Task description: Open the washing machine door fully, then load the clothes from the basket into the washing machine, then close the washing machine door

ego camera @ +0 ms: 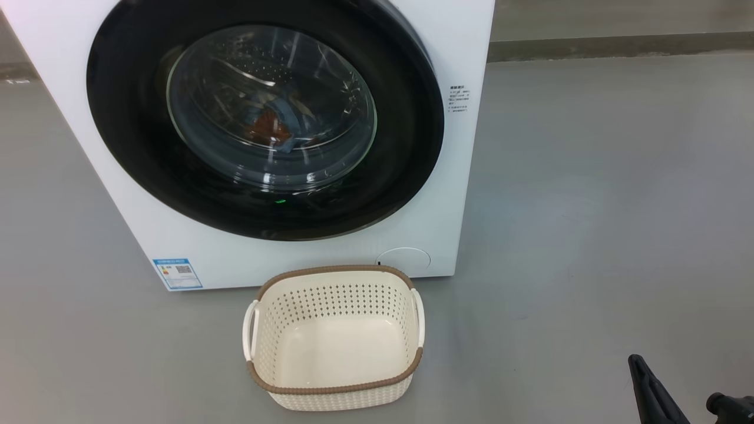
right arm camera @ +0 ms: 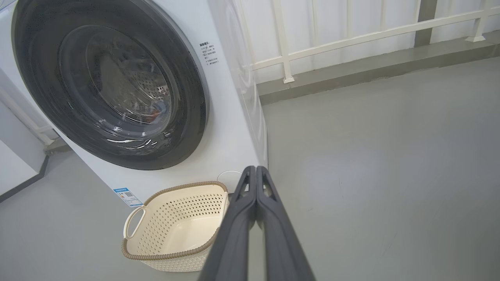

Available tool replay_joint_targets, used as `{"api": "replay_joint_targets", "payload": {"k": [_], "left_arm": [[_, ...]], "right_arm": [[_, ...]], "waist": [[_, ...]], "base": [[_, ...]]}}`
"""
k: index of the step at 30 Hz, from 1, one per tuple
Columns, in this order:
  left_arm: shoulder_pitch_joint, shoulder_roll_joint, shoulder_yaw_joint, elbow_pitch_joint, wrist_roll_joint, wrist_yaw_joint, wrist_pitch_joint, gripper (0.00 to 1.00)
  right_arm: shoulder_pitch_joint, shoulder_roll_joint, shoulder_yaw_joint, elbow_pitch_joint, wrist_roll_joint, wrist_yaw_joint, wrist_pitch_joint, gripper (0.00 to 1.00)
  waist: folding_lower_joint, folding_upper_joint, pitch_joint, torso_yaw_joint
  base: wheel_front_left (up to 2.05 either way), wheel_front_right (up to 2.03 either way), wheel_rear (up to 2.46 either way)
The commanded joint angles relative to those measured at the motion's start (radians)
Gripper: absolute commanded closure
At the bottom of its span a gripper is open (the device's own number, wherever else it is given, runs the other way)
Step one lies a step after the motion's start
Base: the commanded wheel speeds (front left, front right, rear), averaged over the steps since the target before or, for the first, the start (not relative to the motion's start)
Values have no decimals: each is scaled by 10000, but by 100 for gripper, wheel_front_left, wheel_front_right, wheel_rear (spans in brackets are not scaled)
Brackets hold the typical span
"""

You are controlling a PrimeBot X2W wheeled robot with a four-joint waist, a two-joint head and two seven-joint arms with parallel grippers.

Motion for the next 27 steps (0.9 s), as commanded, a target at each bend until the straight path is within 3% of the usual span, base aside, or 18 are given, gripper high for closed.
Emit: {"api": "replay_joint_targets", "payload": {"k": [1, 27], "left_arm": [[-454, 120, 156, -146, -268, -91, 41, 100], [-1209, 191, 448, 139, -2714, -327, 730, 100]], "right_arm": [[-385, -42, -45, -186, 366, -10, 75, 100], [-899, 203, -144, 75, 3156, -22, 815, 100]], "waist": [[-1, 0, 8, -4], [-1, 0, 132, -61]], "base": [[0, 0, 0], [0, 0, 0]]}}
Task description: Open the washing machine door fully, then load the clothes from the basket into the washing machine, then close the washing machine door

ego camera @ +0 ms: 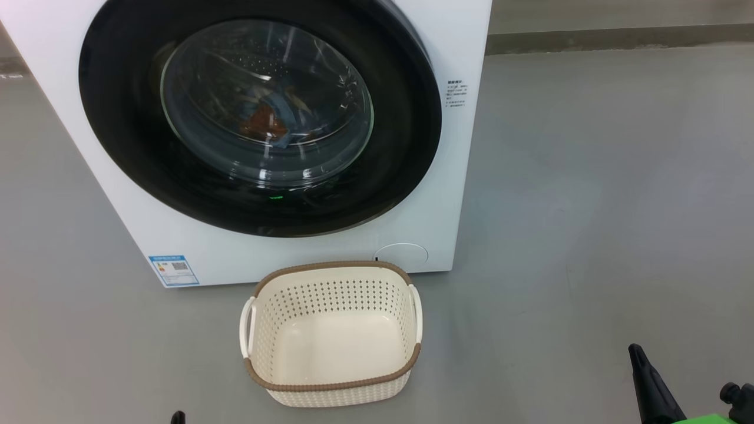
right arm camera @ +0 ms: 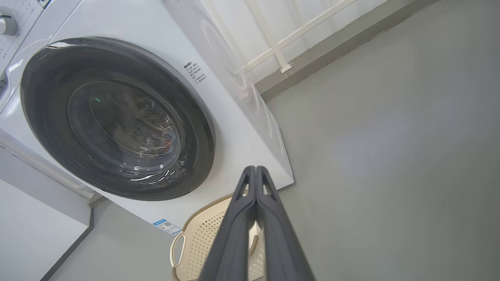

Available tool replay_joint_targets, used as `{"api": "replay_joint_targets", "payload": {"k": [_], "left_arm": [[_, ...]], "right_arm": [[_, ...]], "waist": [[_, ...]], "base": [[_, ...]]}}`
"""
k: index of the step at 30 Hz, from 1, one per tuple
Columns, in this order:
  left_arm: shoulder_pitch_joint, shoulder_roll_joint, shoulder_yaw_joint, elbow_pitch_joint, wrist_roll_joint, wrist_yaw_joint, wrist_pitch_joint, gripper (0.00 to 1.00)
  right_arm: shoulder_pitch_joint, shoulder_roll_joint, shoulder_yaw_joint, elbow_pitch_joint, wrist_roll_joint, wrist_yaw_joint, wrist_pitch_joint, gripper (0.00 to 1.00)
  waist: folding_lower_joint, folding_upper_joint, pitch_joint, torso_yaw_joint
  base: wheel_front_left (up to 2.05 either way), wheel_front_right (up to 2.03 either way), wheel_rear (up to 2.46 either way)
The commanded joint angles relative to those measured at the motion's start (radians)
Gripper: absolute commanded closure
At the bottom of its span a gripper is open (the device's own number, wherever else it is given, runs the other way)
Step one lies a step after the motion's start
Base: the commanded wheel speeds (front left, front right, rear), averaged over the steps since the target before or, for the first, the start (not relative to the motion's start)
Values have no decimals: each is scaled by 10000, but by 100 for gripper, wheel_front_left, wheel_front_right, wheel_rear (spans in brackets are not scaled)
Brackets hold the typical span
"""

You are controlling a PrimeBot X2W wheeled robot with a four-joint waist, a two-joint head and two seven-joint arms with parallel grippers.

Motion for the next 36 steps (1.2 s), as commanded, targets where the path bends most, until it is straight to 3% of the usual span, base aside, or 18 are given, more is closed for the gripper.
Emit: {"api": "replay_joint_targets", "payload": {"k": [1, 36], "left_arm": [[-453, 156, 194, -160, -213, -71, 34, 100], [-1482, 214, 647, 238, -3496, -391, 1015, 100]], "right_arm": [[-438, -70, -10, -193, 300, -23, 66, 100], [-1137, 263, -145, 161, 4098, -40, 1075, 100]], "waist": [[-1, 0, 5, -2], [-1, 0, 173, -80]], "base": [[0, 0, 0], [0, 0, 0]]}}
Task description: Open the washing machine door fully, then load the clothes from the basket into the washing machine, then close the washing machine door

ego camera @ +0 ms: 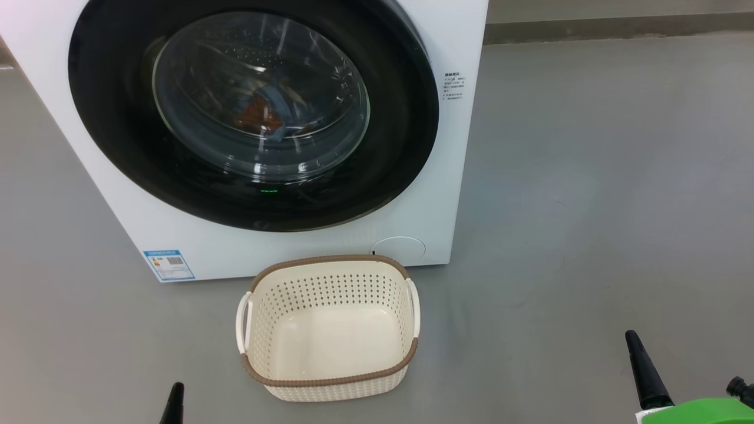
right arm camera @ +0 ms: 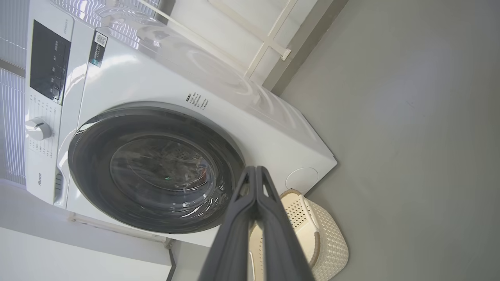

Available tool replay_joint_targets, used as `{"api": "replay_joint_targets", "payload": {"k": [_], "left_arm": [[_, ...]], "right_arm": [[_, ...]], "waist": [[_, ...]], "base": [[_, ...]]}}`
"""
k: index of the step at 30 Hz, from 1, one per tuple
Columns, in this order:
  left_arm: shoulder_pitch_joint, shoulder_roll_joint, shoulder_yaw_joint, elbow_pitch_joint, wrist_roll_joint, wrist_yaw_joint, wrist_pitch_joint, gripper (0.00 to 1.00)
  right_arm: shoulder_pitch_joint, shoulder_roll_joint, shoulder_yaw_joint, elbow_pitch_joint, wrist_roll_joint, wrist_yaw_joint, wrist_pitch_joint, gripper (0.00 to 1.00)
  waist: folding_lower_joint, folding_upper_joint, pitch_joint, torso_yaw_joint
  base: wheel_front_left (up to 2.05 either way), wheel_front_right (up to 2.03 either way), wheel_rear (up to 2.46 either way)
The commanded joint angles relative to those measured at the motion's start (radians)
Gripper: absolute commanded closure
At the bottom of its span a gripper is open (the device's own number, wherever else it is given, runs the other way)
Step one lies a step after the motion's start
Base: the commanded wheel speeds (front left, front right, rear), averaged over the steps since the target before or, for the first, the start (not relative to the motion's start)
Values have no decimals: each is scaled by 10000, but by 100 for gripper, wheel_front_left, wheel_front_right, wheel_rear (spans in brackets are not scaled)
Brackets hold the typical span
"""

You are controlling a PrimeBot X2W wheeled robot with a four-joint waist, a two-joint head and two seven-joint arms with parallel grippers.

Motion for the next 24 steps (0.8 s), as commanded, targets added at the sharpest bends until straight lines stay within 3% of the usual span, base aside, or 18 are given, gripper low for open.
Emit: {"api": "replay_joint_targets", "payload": {"k": [1, 24], "left_arm": [[-519, 171, 289, -155, -304, -80, 75, 100], [-1249, 195, 630, 129, -2600, -305, 785, 100]], "right_arm": [[-536, -45, 95, -204, 321, -36, 82, 100], [-1029, 189, 0, 45, 2998, -48, 793, 100]], "waist": [[-1, -1, 6, -3], [-1, -1, 125, -58]], "base": [[0, 0, 0], [0, 0, 0]]}}
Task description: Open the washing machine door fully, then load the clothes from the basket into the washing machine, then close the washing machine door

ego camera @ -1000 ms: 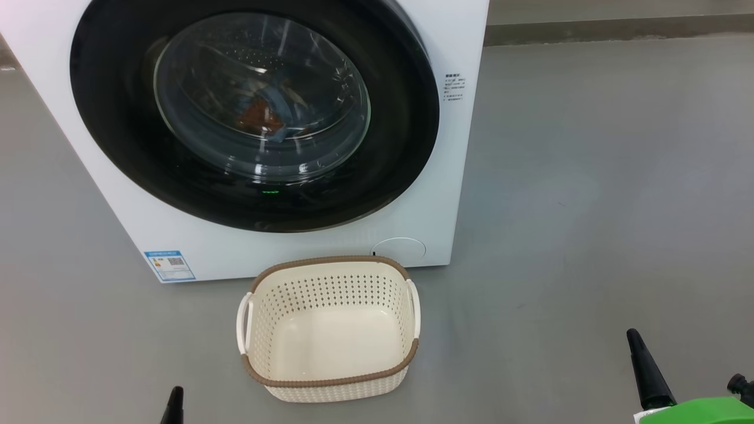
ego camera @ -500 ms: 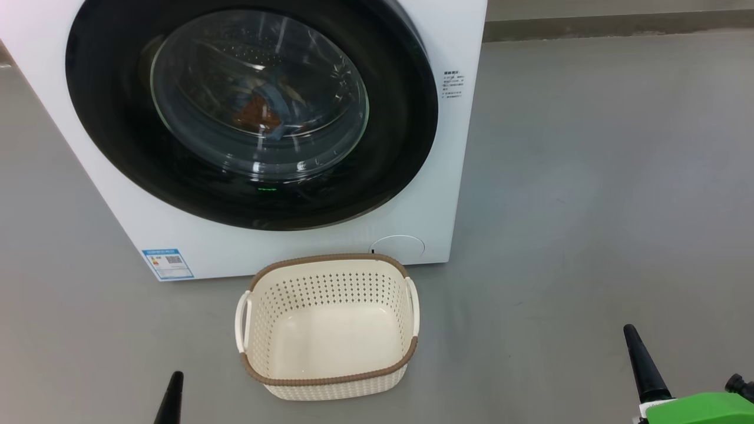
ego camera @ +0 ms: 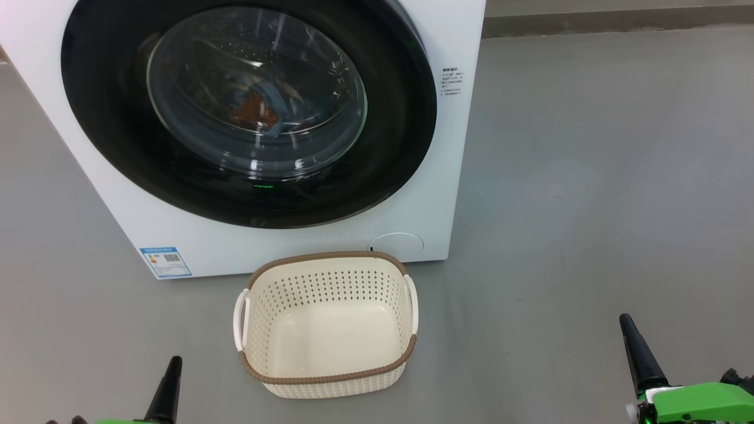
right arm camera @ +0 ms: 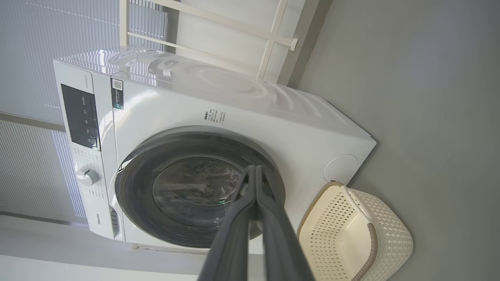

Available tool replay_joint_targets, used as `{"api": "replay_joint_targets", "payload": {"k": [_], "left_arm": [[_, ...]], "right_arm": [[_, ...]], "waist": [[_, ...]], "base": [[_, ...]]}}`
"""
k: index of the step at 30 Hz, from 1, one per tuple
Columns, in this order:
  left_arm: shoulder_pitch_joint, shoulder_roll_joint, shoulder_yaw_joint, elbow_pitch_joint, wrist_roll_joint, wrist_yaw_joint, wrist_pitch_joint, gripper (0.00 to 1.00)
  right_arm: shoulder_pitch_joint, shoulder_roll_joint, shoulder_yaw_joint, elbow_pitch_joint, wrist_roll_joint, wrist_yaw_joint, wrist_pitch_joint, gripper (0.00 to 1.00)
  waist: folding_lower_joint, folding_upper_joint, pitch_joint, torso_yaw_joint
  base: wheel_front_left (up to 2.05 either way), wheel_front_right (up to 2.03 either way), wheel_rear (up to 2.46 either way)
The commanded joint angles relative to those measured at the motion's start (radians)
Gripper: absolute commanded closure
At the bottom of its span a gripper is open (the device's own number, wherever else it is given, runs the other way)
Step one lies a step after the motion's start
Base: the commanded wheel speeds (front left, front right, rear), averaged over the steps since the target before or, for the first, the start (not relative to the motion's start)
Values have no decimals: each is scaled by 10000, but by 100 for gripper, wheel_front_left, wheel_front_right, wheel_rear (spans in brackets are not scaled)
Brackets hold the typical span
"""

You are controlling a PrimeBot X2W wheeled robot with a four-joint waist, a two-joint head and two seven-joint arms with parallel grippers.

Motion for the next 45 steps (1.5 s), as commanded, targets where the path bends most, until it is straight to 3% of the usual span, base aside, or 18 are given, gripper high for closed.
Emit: {"api": "replay_joint_targets", "payload": {"k": [1, 19, 45], "left_arm": [[-537, 183, 348, -159, -298, -105, 109, 100], [-1084, 196, 611, 55, -2014, -274, 648, 100], [-1094, 167, 656, 58, -2000, -276, 688, 100]], "right_arm": [[-471, -20, 132, -201, 341, -20, 83, 100], [-840, 156, 64, -14, 2352, -28, 613, 100], [-845, 158, 66, -12, 2379, -29, 617, 100]], "waist": [[0, 0, 8, -4], [0, 0, 96, -45], [0, 0, 97, -46]], "base": [[0, 0, 0], [0, 0, 0], [0, 0, 0]]}}
